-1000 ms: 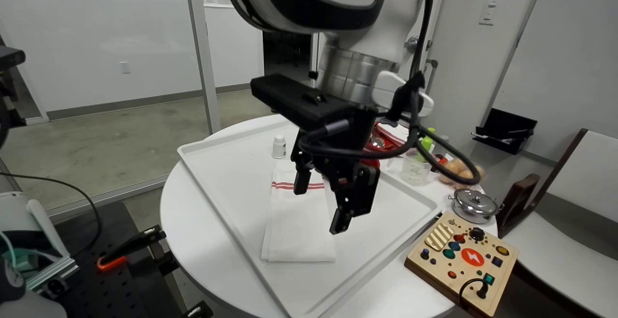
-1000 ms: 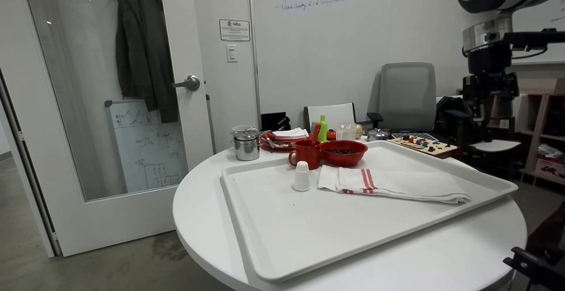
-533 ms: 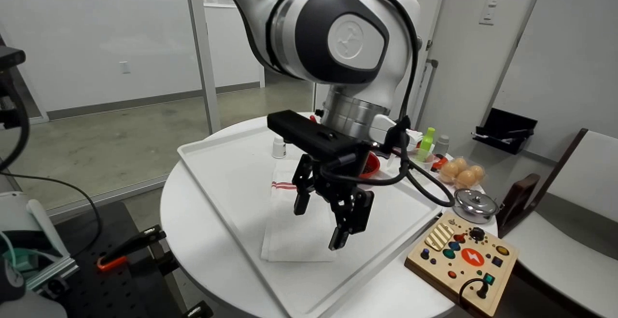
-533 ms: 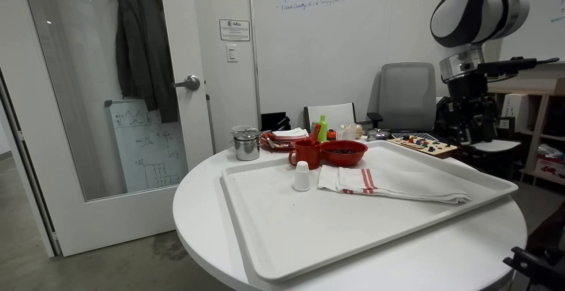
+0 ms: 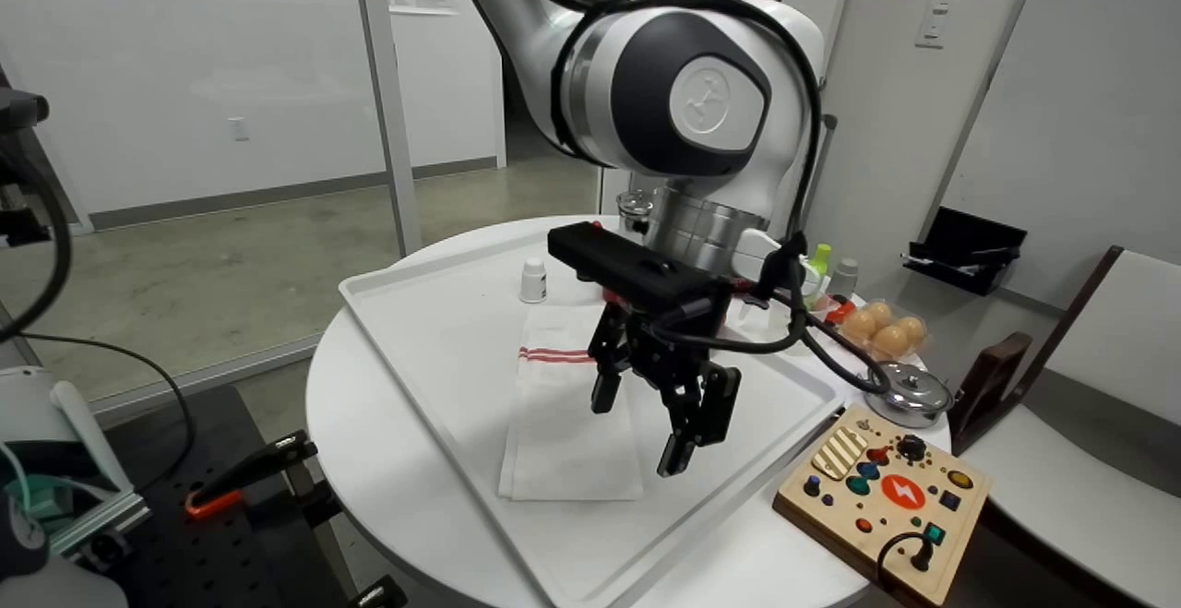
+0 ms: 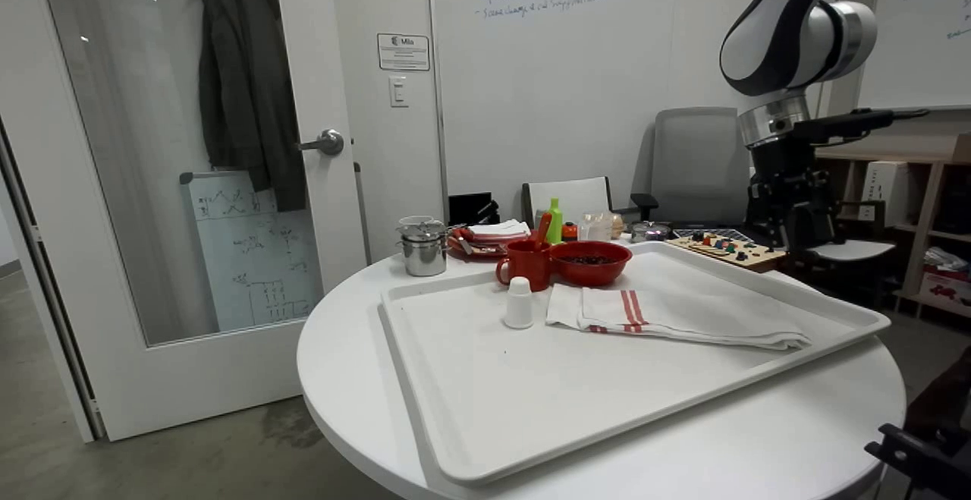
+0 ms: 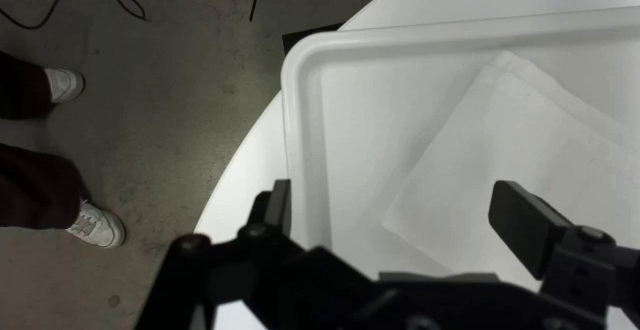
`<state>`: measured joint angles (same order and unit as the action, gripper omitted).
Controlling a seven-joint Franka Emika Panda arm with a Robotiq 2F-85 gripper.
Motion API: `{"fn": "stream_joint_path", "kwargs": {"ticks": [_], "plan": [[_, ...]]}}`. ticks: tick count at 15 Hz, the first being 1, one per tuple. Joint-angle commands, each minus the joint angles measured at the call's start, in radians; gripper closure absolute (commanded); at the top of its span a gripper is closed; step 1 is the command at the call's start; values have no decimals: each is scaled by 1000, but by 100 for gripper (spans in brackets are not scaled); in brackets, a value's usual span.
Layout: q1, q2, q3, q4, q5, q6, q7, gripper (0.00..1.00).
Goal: Fold the white and red towel from right to left
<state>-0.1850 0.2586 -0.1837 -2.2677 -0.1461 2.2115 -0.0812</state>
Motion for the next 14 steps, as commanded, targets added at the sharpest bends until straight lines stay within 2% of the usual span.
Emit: {"fn": "stream_joint_path", "kwargs": {"ticks": [1,5,9,14], "plan": [[5,-58,-17,-67,-13,125,99,0],[-21,-25,19,-124,169,355,91,0],[-44,38,80,-142,371,398,8,0],[-54,99,125,-178,468,474,-37,0]]}}
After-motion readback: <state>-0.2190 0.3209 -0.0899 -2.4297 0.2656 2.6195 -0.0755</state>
